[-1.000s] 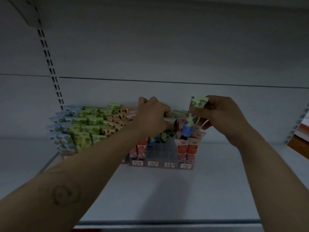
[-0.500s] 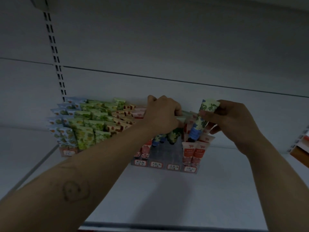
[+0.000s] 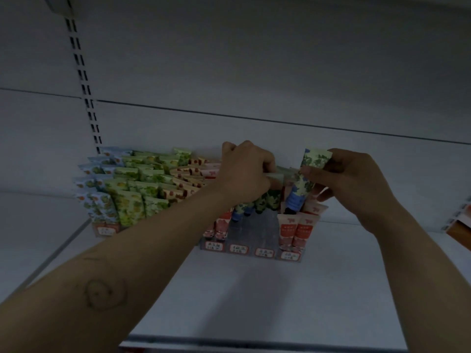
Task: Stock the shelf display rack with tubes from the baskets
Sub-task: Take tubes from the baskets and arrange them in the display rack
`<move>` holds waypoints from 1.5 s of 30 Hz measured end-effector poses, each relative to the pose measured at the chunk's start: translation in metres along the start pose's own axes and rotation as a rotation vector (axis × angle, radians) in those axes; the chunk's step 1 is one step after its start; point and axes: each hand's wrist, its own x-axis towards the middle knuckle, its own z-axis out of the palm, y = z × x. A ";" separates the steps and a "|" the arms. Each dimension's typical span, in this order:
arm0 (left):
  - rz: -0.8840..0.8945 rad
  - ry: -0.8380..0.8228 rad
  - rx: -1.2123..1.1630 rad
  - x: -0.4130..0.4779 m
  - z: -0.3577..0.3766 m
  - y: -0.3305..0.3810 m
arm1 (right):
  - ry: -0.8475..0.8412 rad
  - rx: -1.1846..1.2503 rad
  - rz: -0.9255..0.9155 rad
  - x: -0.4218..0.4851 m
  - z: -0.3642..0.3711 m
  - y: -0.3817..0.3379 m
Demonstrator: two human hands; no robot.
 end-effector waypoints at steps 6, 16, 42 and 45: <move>0.097 0.014 0.160 -0.002 0.009 0.007 | -0.007 -0.004 0.002 0.001 -0.001 0.000; 0.053 -0.017 -0.116 0.019 -0.032 0.008 | 0.041 -0.105 -0.029 0.006 0.000 0.001; -0.001 0.147 -0.232 0.039 -0.062 0.013 | -0.321 -0.726 -0.014 0.053 0.018 0.005; -0.020 0.128 -0.290 0.041 -0.052 0.014 | -0.269 -0.730 -0.023 0.050 0.014 0.006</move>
